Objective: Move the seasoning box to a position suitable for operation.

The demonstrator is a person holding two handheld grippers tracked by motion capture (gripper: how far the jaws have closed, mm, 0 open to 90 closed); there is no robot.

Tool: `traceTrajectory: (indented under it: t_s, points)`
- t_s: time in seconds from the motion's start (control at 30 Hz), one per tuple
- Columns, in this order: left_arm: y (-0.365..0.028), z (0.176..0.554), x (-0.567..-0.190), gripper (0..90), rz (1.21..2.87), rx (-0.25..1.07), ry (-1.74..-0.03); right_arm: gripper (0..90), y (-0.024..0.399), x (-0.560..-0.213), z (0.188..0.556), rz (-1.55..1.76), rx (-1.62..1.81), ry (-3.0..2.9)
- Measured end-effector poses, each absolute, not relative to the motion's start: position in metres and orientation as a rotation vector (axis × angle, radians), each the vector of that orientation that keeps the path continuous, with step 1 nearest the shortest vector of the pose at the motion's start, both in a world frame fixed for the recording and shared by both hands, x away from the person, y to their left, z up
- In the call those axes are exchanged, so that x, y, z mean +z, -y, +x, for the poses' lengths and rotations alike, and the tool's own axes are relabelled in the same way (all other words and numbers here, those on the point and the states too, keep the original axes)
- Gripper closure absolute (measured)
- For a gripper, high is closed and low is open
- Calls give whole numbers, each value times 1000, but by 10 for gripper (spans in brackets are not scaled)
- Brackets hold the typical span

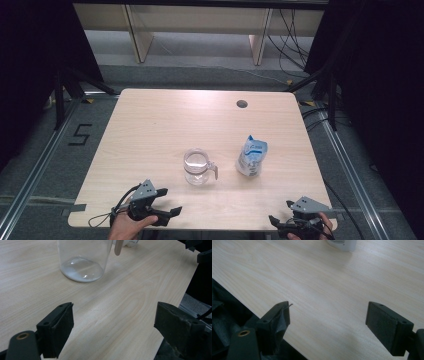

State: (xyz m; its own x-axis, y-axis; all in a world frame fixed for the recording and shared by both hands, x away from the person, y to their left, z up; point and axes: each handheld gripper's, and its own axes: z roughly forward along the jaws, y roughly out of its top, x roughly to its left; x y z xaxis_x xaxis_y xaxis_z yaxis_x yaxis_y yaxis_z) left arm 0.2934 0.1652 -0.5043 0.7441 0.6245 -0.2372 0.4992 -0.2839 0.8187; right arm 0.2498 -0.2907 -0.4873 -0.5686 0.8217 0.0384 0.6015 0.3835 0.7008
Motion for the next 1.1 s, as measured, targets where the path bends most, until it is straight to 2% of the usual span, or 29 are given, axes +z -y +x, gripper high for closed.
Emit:
traceTrajectory:
  t_s: [0.3,0.5,0.77,0.97,1.1]
  points:
    - [-162,293,-496,159,1898,170,-902,201,293,-487,252,1238,996,-2366]
    - [-152,290,-487,271,1887,160,-883,201,290,-489,251,1259,988,-2334]
    - [-143,294,-471,355,1876,176,-861,201,291,-489,251,1246,984,-2338]
    - [-130,300,-457,560,1883,250,-812,202,290,-489,251,1244,1002,-2341]
    - [-123,304,-450,692,1868,254,-801,201,288,-488,250,1281,1005,-2328]
